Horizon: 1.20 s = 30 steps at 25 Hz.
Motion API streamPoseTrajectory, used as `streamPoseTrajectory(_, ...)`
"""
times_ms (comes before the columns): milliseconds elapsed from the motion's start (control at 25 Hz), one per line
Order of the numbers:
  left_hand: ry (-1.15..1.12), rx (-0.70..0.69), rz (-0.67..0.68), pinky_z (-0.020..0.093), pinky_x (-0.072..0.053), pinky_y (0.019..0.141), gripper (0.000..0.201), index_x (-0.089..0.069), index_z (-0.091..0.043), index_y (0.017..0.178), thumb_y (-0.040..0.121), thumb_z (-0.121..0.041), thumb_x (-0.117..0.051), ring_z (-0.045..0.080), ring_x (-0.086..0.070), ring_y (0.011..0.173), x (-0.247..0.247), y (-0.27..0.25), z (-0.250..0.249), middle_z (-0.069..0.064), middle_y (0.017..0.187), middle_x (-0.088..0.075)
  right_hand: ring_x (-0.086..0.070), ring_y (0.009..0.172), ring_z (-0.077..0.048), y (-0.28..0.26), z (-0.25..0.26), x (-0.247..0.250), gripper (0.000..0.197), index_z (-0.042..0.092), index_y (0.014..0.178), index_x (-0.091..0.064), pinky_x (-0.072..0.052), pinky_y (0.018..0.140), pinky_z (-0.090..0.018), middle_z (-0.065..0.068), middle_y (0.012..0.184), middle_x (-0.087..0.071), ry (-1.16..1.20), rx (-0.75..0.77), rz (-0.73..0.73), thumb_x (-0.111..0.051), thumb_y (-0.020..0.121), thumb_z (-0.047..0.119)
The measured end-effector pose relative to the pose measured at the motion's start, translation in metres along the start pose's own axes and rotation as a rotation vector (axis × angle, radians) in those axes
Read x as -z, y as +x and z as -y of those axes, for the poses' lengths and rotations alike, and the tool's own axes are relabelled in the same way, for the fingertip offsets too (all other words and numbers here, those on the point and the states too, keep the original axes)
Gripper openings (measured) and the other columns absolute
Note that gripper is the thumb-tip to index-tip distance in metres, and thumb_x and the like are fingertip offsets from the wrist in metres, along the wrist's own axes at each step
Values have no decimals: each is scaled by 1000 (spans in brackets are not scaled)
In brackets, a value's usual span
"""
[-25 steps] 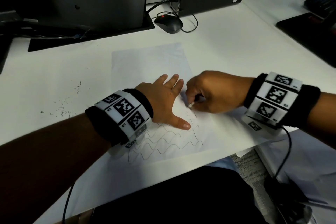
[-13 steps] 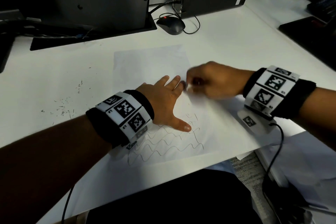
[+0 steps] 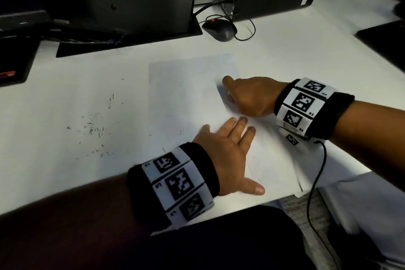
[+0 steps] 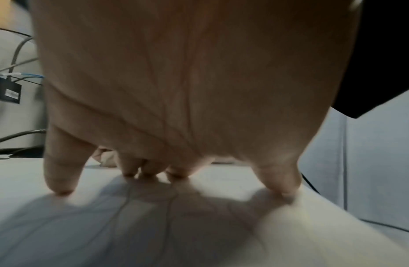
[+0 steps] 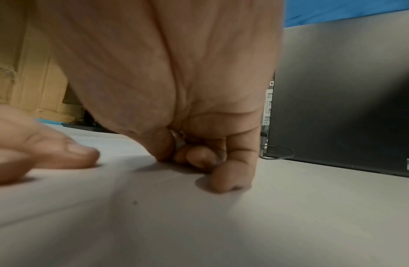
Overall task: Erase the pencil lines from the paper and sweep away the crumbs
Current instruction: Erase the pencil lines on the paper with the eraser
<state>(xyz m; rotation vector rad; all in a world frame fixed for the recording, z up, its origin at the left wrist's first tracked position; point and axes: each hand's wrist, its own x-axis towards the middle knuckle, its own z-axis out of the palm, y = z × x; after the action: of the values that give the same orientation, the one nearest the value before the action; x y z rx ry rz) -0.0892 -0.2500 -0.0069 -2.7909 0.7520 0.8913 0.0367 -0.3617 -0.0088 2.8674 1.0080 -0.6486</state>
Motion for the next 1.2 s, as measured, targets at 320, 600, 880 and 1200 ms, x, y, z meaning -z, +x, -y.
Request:
streamPoseTrajectory(320, -14, 356, -51, 46, -27, 115, 120, -13, -5, 154, 73, -92, -27, 28, -18, 148, -3, -51, 38, 16, 163, -10, -50, 74, -28, 2, 3, -2, 21, 9, 112, -39, -45, 72, -39, -12, 94, -60, -59, -63, -72, -34, 101, 27)
streamPoseTrajectory(600, 71, 402, 158, 44, -34, 106, 110, -37, -4, 144, 76, -90, -30, 33, -34, 139, -2, -56, 25, 22, 152, -32, -58, 78, -32, 4, 1, 3, 16, 14, 97, -26, -52, 77, -45, -11, 93, -61, -5, -9, 26, -36, 96, 27)
streamPoseTrajectory(880, -78, 39, -43, 54, -8, 121, 113, 10, -11, 157, 83, -84, -33, 25, 9, 153, 9, -9, -10, 10, 165, 17, -48, 69, -20, 7, 0, 4, 19, 15, 104, -26, -44, 67, -36, -4, 92, -56, 4, -32, 73, -43, 95, 18)
streamPoseTrajectory(1200, 43, 549, 36, 46, -36, 108, 130, -34, -1, 146, 61, -96, -9, 36, -36, 138, 2, -59, 49, 24, 154, -31, -53, 72, -29, 5, 0, 6, 15, 12, 98, -31, -44, 66, -36, -9, 91, -61, 20, -10, 53, -34, 93, 25)
